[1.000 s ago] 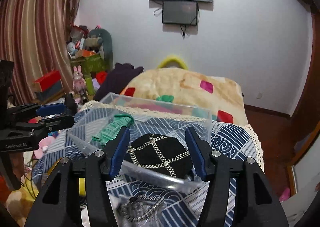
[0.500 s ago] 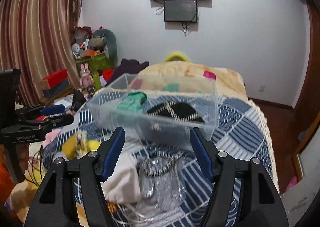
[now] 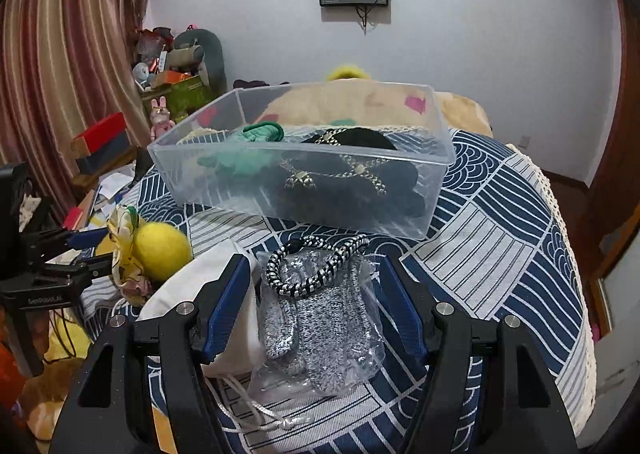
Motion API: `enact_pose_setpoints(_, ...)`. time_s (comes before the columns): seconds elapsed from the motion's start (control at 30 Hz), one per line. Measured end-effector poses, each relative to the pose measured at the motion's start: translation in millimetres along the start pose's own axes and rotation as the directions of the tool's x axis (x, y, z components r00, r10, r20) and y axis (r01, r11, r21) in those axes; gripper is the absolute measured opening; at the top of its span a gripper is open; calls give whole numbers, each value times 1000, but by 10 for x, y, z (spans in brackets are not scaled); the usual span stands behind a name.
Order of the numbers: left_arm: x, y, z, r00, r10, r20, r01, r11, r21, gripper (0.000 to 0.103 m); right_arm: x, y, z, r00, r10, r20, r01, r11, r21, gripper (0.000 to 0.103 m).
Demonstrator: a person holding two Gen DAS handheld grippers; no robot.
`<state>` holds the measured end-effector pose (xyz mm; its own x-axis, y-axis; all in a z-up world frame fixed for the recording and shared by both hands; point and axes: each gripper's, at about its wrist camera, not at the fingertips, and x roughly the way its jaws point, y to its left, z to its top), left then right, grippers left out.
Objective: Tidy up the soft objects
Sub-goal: 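Grasp the yellow sponge with left tool while right tool grasps a black-white cord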
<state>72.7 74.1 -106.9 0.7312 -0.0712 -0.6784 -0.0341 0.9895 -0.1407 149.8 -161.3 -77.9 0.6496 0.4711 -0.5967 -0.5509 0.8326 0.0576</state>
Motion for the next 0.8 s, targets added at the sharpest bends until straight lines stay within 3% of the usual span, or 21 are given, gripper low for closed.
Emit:
enact_pose_setpoints(0.07, 30, 14, -12, 1000, -18, -7, 18, 1000, -20, 49, 1, 22, -5, 1000, -8, 2, 8, 1000, -15, 42)
enact_pose_setpoints(0.13, 48, 25, -8, 999, -38, -13, 38, 999, -32, 41, 13, 22, -14, 1000, 3, -4, -3, 1000, -20, 33)
enact_pose_setpoints(0.33, -91, -13, -2, 999, -28, 35, 29, 1000, -11, 38, -41, -20, -29, 1000, 7, 17, -7, 1000, -14, 17)
enact_pose_setpoints(0.8, -410, -81, 366, 985, -38, 167, 37, 999, 8, 37, -373, -36, 145, 990, 8, 138, -8, 1000, 0, 12)
